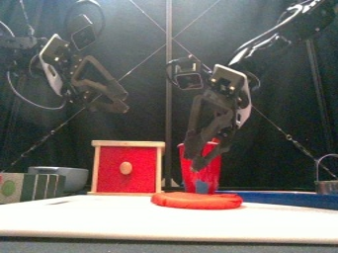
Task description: Place top half of cut dough on plate
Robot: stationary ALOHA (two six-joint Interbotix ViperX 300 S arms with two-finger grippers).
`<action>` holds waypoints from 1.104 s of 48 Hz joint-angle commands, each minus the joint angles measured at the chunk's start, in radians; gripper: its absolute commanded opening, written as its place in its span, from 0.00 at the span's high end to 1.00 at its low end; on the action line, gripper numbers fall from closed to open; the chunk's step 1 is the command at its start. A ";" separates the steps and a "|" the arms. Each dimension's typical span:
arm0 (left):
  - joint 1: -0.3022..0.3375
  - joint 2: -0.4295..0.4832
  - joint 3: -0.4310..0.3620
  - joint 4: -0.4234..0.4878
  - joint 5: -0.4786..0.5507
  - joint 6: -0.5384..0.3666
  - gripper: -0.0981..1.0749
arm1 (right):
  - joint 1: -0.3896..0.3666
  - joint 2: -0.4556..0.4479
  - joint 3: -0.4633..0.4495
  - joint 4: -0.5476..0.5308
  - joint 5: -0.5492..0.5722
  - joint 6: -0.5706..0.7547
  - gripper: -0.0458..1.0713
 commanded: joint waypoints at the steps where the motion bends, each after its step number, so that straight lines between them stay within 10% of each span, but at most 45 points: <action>1: -0.002 -0.006 -0.009 0.003 -0.008 0.000 0.17 | 0.012 -0.038 -0.063 0.018 0.064 -0.009 0.05; 12: -0.011 -0.008 -0.003 0.008 -0.008 -0.002 0.17 | 0.011 -0.043 -0.164 0.236 0.321 -0.267 0.05; 23: -0.020 -0.008 -0.003 0.008 -0.012 -0.002 0.17 | -0.037 0.009 -0.195 0.554 0.302 -0.611 0.05; 53: -0.021 -0.040 0.064 -0.017 -0.052 -0.003 0.17 | -0.097 0.097 -0.155 0.563 0.184 -0.661 0.05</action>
